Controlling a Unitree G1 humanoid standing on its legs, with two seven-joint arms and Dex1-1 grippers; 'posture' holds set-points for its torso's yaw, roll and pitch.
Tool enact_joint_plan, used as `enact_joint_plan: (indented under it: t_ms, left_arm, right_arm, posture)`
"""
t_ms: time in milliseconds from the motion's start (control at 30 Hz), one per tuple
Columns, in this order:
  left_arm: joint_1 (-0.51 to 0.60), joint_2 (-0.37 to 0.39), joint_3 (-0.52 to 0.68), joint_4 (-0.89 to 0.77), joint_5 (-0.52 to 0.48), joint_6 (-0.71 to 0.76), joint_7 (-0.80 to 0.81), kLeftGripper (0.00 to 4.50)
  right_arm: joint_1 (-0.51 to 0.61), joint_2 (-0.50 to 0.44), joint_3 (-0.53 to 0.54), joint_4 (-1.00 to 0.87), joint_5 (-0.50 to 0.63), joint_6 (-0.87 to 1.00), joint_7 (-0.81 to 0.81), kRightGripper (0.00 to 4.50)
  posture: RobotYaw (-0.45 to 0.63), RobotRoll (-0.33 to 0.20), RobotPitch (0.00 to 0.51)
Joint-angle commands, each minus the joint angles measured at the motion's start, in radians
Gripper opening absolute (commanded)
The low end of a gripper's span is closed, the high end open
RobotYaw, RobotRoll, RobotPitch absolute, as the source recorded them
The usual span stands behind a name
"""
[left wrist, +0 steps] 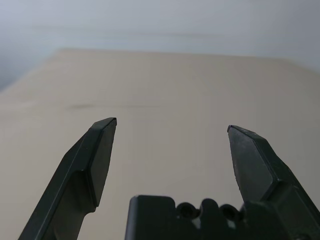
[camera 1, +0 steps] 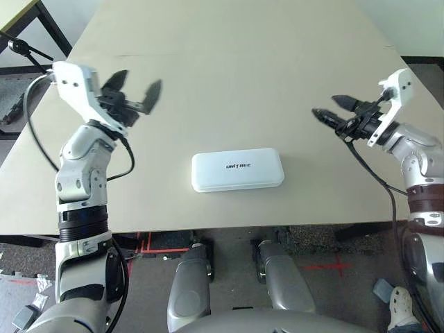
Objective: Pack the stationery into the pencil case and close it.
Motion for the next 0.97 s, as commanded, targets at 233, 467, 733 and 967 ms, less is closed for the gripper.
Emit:
enact_joint_plan:
  t_ms: [233, 467, 733, 967]
  left_arm:
    - [0.050, 0.010, 0.060, 0.153, 0.025, -0.046, 0.136, 4.48]
    - [0.129, -0.006, 0.058, 0.124, 0.016, -0.051, 0.146, 4.48]
    - [0.170, -0.012, 0.054, 0.092, 0.008, -0.051, 0.152, 4.48]
    - [0.155, -0.015, 0.054, 0.083, 0.004, -0.059, 0.155, 4.48]
  right_arm:
    - [-0.032, 0.016, -0.120, 0.263, -0.045, -0.283, -0.325, 4.50]
    - [0.005, 0.025, -0.148, 0.317, -0.030, -0.352, -0.352, 4.50]
    - [0.035, 0.032, -0.155, 0.323, -0.017, -0.376, -0.342, 4.50]
    - [0.039, 0.047, -0.148, 0.316, -0.013, -0.379, -0.336, 4.50]
  posture:
    - [-0.04, 0.000, 0.217]
    - [-0.04, 0.000, 0.217]
    - [-0.04, 0.000, 0.225]
    - [-0.05, 0.000, 0.227]
